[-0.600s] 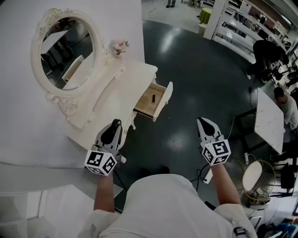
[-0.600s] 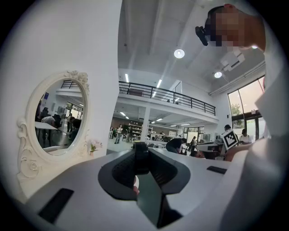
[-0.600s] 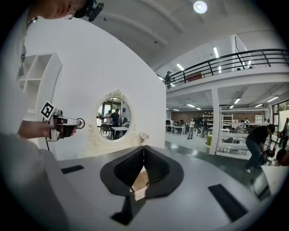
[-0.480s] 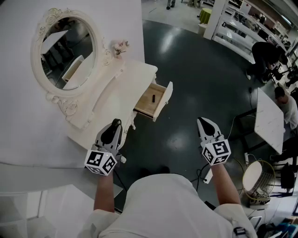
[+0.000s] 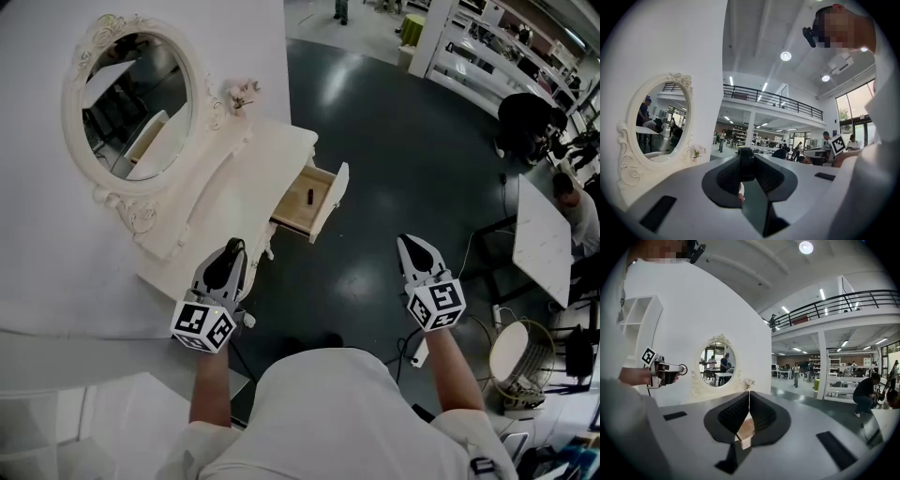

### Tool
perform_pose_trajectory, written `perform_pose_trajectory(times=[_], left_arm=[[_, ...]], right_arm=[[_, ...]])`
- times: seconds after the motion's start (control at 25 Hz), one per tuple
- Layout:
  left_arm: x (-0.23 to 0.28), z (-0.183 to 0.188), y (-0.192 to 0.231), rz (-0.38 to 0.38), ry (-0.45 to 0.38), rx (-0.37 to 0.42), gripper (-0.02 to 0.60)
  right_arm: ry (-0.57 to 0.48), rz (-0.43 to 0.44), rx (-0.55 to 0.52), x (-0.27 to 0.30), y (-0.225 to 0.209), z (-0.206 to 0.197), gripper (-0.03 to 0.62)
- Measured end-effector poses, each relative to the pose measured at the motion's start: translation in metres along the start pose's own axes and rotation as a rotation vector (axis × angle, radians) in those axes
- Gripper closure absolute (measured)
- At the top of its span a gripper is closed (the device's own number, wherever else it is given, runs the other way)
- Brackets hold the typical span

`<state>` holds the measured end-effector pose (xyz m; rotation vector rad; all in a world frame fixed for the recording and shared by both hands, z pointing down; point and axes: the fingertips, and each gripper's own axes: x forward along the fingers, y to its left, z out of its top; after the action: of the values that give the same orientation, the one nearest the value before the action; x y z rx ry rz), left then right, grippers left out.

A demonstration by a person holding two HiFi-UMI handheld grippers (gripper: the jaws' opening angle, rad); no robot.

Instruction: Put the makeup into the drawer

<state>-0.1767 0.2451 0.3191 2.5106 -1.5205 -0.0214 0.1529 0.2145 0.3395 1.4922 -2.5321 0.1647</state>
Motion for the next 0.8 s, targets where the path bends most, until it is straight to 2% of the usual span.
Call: perform_pose_trajectory(times=[0.8], left_arm=[[-0.019, -0.014, 0.015, -0.082, 0.029, -0.010, 0.505]], right_arm=[[0.028, -0.053, -0.027, -0.011, 0.047, -0.013, 0.565]])
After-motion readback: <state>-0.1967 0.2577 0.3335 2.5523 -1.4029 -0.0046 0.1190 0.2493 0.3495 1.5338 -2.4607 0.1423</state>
